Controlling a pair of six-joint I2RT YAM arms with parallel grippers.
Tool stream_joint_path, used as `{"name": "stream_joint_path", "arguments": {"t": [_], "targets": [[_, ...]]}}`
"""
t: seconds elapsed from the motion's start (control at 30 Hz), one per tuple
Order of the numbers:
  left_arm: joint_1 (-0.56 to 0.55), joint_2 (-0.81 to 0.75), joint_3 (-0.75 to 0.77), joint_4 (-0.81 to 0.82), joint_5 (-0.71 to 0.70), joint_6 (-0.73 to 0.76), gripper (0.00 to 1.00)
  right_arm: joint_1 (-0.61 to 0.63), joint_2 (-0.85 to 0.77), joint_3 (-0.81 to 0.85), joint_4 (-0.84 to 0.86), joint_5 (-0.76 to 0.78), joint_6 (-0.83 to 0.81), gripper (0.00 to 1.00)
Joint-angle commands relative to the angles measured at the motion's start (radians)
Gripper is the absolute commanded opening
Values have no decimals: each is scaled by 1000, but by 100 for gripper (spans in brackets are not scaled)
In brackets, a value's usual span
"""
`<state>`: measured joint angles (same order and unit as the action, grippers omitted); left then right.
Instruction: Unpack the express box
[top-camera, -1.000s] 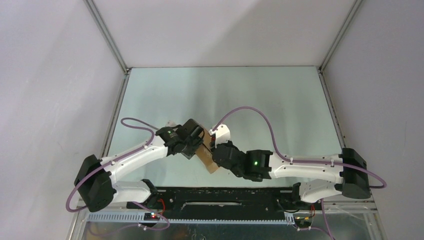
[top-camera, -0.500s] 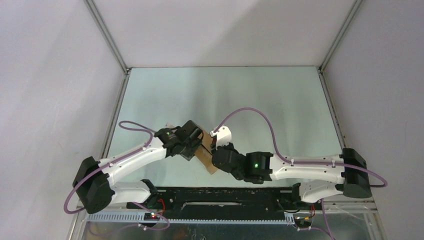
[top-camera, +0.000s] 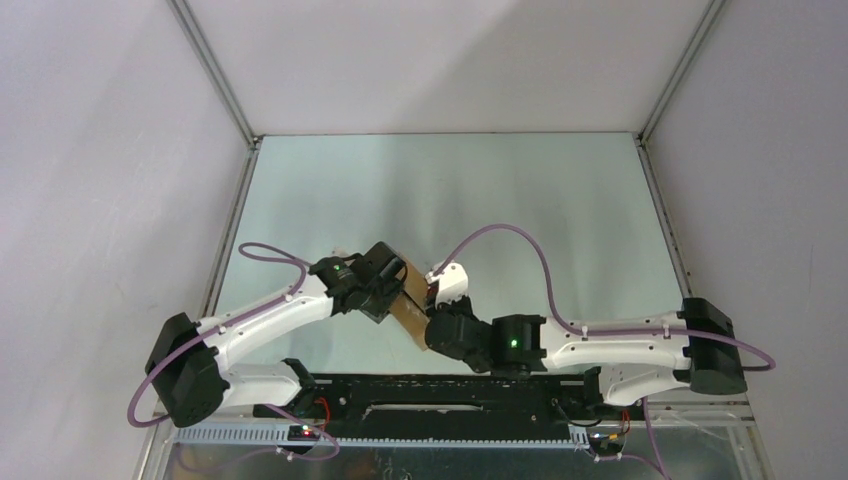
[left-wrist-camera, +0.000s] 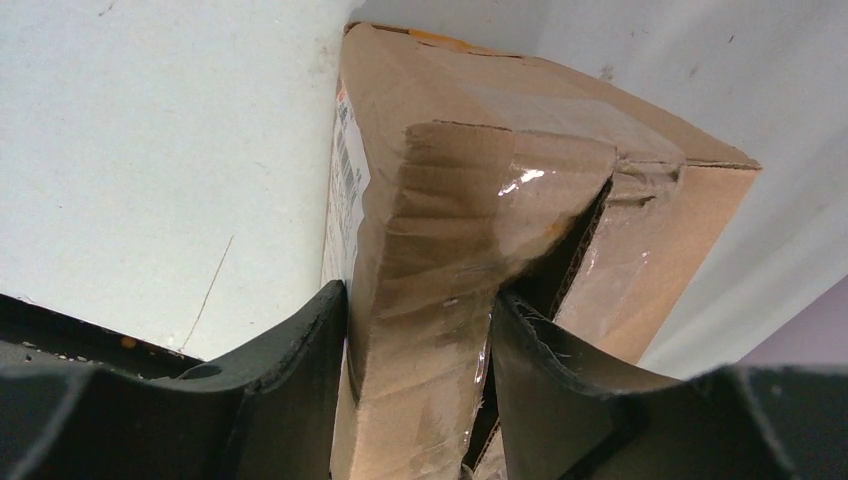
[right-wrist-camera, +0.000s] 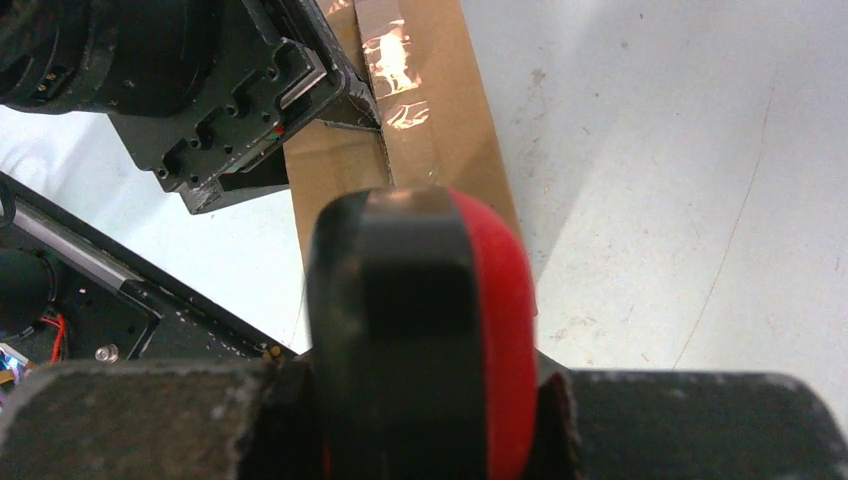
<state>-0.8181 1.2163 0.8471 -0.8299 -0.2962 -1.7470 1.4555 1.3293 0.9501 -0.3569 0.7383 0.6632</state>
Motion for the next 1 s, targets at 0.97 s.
{"name": "stream_joint_path", "arguments": {"t": [0.97], "targets": [[70,4,8,-73,-200,-80,20,183,29,-139,-62,45,95,0]]}}
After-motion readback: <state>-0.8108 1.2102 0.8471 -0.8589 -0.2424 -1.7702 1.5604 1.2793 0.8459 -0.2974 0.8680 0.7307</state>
